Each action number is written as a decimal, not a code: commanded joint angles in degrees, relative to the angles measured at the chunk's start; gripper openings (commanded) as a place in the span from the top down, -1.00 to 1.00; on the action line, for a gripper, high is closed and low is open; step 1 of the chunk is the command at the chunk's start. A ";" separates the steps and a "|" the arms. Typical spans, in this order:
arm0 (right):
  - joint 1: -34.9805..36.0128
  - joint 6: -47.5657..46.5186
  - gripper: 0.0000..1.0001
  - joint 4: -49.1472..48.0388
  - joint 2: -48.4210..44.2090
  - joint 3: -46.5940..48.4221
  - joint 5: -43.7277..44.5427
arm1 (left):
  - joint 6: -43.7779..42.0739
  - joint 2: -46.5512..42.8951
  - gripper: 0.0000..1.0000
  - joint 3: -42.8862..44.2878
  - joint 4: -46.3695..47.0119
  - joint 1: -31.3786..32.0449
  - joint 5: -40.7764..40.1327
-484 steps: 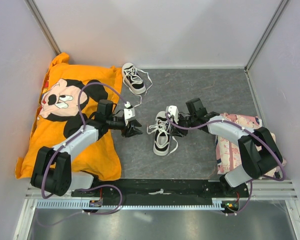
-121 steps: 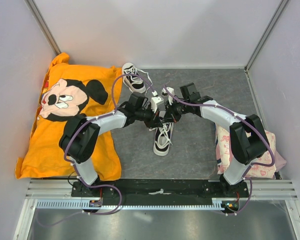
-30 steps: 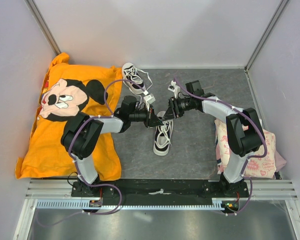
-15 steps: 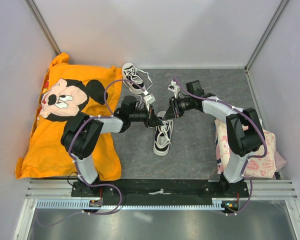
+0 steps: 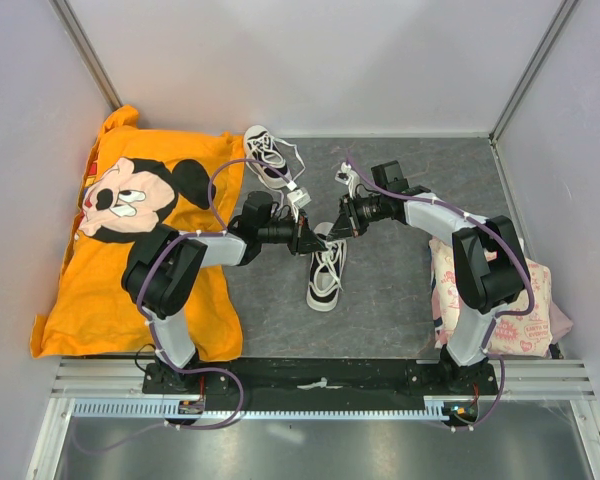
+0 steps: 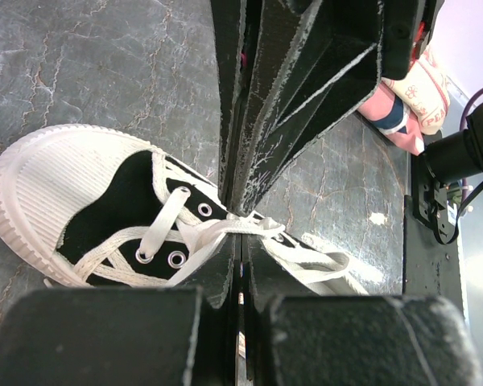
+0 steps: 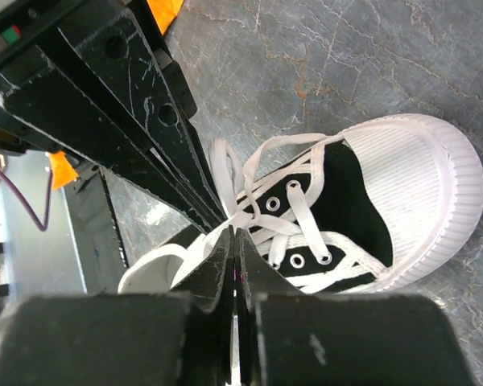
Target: Tie the shoes
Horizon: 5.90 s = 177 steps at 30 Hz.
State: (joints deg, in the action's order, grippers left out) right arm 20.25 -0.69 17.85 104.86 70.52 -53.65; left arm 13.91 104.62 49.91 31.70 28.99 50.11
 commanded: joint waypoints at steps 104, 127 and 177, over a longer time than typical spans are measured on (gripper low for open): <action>-2.67 -15.39 1.00 13.62 -7.92 -2.67 6.27 | -58.73 9.82 0.97 38.51 -90.85 -3.15 4.04; -8.21 -23.13 1.00 19.24 -7.48 -3.46 10.58 | -60.76 6.48 0.97 35.44 -88.13 -7.20 -0.10; -11.20 -29.19 -0.52 19.77 -5.90 -2.94 4.26 | -54.61 7.62 0.54 31.83 -74.60 -5.70 -1.06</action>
State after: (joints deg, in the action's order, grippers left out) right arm 8.58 -28.03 38.46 99.18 64.71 -44.21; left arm -43.48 112.07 79.44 -43.57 23.14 45.52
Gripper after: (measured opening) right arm 0.625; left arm 0.148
